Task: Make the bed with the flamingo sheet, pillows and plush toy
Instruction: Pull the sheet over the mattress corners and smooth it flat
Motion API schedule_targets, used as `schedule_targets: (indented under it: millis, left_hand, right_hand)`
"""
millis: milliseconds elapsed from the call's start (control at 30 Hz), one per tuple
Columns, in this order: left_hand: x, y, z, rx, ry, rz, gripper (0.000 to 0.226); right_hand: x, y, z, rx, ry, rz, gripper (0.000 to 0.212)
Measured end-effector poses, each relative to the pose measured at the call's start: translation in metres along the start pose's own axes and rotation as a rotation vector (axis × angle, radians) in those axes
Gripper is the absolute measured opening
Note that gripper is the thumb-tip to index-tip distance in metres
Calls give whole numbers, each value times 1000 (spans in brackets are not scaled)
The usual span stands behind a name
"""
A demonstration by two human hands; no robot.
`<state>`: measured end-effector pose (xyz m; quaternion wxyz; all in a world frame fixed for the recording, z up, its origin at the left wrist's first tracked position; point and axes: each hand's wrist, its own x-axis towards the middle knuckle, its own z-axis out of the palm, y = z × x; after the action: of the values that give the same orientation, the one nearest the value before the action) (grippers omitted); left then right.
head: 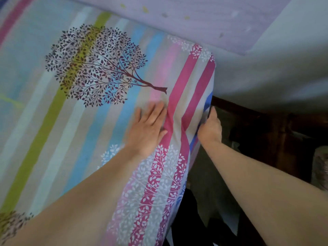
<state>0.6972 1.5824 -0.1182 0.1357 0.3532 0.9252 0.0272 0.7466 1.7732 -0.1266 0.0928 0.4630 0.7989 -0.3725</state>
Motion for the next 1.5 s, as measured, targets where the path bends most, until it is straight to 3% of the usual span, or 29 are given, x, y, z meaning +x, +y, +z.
schedule_targets:
  millis: [167, 333, 400, 567, 767, 867, 1033, 1133, 1233, 1300, 1400, 1467, 1500]
  left_hand:
    - [50, 27, 4, 82, -3, 22, 61]
    - [83, 36, -1, 113, -8, 85, 59]
    - [92, 40, -6, 136, -10, 105, 61]
    - [108, 54, -16, 78, 69, 164, 60]
    - [89, 21, -29, -65, 240, 17, 49]
    - [67, -10, -25, -36, 221, -6, 46]
    - [44, -20, -12, -34, 27, -24, 56]
    - [49, -17, -16, -127, 62, -31, 52]
    - [43, -30, -23, -206, 233, -123, 48]
    - [31, -48, -24, -248, 348, -240, 51]
    - [5, -78, -13, -237, 412, -415, 58]
    - [-12, -95, -3, -222, 383, -548, 63]
    - [-19, -98, 1, -223, 359, -601, 63]
  right_hand:
    - [43, -6, -8, -46, -88, 20, 66]
    - [56, 3, -14, -57, -60, -102, 23]
    - [58, 13, -19, -57, -60, -80, 16]
    - [65, 18, -44, -159, 90, -49, 26]
    - [72, -3, -59, -81, 126, 9, 41]
    - [66, -6, -61, -66, 150, 36, 42]
    - [41, -5, -44, -148, 60, 58, 47]
    - [24, -19, -22, -126, 96, 5, 60]
    - [-2, -42, -4, -260, 297, -270, 63]
    - [-20, -62, 13, -266, 273, -637, 54]
    - [-47, -78, 58, -272, -127, -1180, 42]
    - [-62, -79, 91, -470, -416, -1307, 44]
    - [-66, -76, 101, -564, -459, -1330, 46]
